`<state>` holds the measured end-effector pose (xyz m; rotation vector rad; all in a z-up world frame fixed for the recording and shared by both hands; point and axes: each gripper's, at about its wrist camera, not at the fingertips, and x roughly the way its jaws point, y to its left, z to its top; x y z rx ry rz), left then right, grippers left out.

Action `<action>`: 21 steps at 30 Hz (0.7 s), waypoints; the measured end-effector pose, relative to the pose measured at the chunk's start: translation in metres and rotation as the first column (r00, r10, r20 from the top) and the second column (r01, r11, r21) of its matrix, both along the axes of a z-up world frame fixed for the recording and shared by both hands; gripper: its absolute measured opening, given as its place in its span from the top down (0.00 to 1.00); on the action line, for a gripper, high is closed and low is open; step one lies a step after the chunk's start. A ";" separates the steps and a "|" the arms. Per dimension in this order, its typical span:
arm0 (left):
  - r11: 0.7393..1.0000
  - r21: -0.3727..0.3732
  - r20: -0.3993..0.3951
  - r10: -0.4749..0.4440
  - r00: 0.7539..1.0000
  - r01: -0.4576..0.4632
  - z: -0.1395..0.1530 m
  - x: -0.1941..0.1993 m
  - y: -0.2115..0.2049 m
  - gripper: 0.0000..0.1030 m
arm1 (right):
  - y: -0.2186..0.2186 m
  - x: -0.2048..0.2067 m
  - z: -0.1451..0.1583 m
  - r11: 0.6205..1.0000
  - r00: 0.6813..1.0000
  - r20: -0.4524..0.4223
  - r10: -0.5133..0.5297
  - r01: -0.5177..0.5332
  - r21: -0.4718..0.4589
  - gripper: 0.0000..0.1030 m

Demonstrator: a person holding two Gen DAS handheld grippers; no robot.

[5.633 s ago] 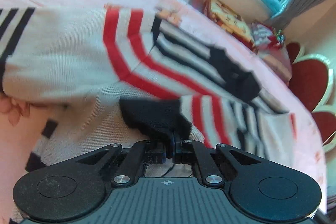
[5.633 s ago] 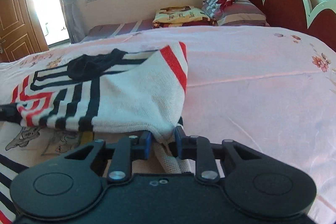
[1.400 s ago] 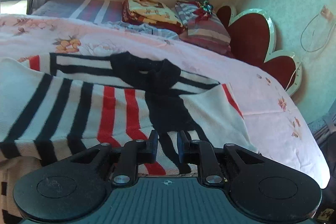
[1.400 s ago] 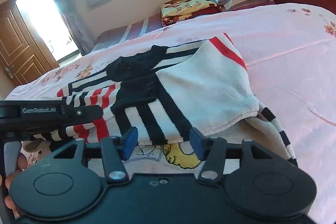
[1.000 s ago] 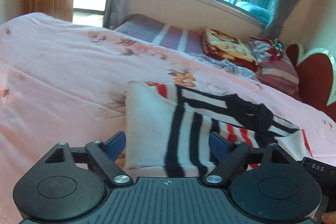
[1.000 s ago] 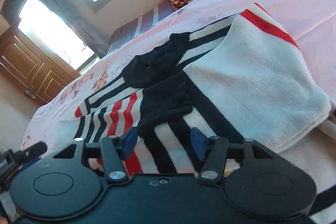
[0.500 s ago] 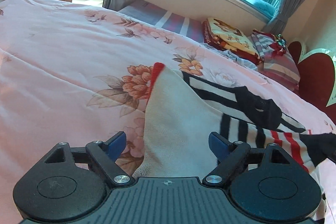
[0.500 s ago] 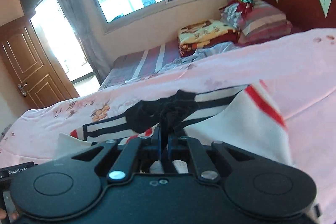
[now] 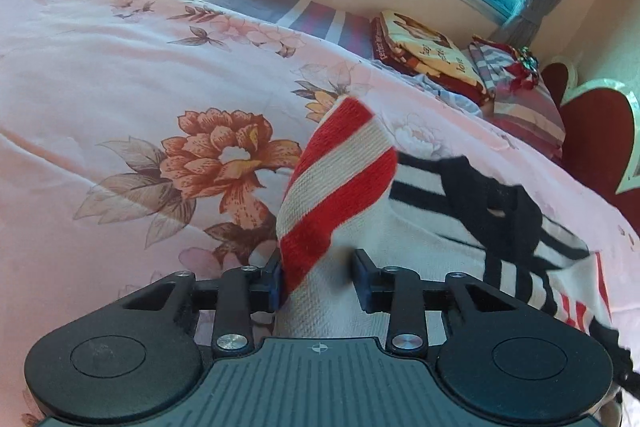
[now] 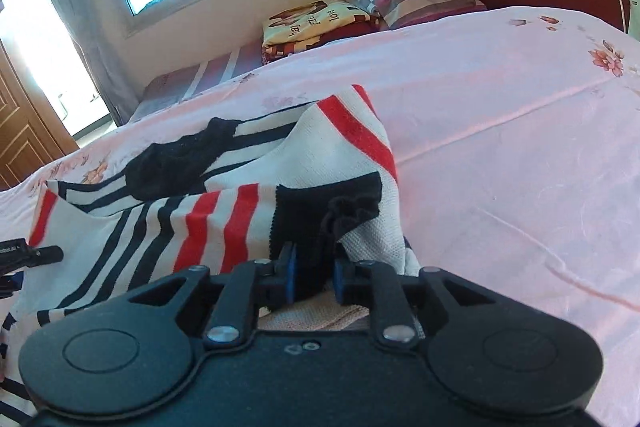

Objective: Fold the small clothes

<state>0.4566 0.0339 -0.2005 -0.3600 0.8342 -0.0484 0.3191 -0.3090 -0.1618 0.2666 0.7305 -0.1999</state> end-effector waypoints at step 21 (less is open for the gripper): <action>0.998 0.061 0.060 -0.013 0.998 0.009 0.032 -0.055 0.031 0.66 | 0.004 -0.005 0.003 0.998 0.999 -0.004 0.051 -0.051 0.040 0.75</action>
